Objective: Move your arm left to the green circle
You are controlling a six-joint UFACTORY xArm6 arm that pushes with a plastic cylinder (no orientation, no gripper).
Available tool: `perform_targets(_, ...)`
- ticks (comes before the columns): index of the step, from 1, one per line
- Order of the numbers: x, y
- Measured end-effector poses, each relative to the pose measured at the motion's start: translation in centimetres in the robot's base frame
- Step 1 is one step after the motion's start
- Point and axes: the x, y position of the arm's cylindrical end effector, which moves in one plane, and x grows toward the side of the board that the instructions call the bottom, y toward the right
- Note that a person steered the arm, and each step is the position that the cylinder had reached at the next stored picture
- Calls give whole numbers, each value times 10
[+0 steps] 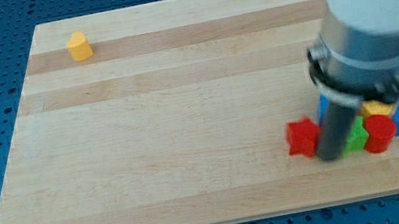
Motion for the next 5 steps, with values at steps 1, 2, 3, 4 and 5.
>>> perform_targets(1, 2, 0)
perform_targets(2, 42, 0)
perform_targets(3, 80, 9)
perform_targets(4, 75, 14)
perform_targets(5, 43, 14)
